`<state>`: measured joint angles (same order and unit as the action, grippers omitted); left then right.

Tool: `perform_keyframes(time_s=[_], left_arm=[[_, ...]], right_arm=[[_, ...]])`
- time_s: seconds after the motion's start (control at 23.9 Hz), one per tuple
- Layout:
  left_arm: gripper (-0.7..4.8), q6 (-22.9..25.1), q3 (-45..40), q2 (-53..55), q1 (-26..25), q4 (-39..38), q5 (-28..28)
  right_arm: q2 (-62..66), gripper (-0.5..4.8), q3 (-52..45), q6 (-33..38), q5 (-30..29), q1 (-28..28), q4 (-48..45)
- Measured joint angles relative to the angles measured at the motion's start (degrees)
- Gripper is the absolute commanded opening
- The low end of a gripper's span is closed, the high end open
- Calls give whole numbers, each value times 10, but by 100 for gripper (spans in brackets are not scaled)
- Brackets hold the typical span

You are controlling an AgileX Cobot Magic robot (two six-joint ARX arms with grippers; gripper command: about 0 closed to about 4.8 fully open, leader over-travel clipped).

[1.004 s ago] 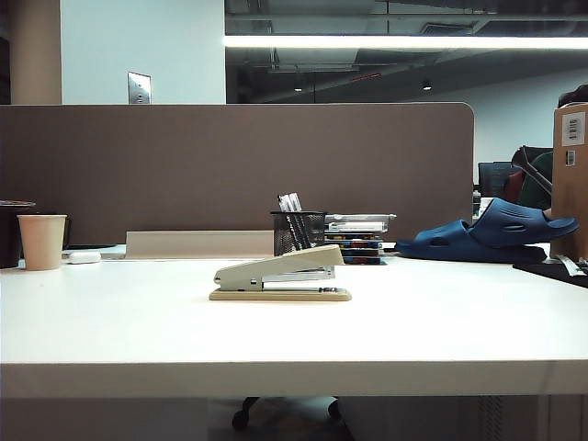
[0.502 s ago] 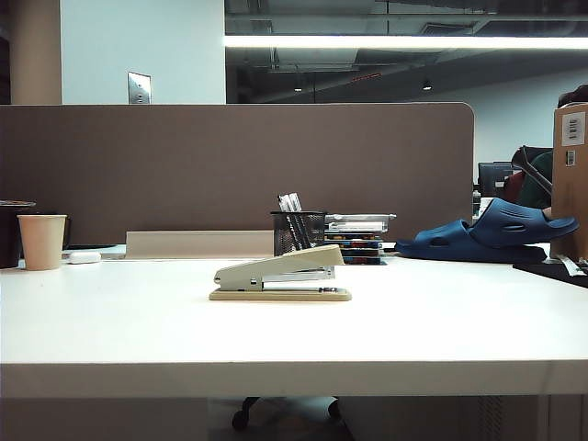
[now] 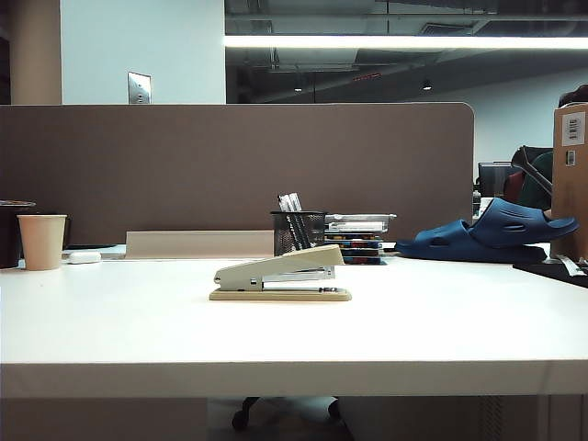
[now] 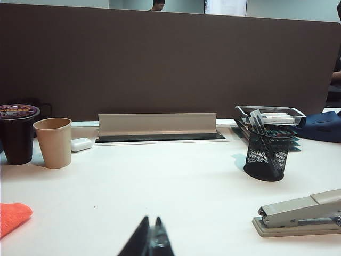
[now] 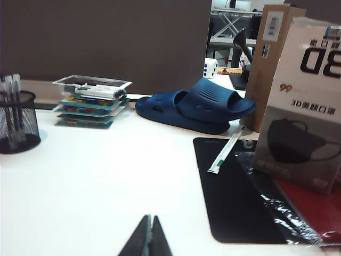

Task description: Press the stapler down.

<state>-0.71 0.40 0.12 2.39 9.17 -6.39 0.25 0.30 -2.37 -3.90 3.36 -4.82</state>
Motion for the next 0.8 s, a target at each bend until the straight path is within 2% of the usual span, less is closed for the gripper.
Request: perform_keyframes(time_s=[0.25,0.42,0.54,0.8], left_arm=[[-6,0,0,0,0,0,-3],[-6,0,0,0,0,-5,-76],[-6,0,0,0,0,-53,-154],[-6,0,0,0,0,-122,-243]], right_arm=[[0,-9,0,21,0,0,0],[0,-9,0,21,-2,0,0],[0,-9,20,23,-2,0,38],[3,-9,92,23,-2,0,85]])
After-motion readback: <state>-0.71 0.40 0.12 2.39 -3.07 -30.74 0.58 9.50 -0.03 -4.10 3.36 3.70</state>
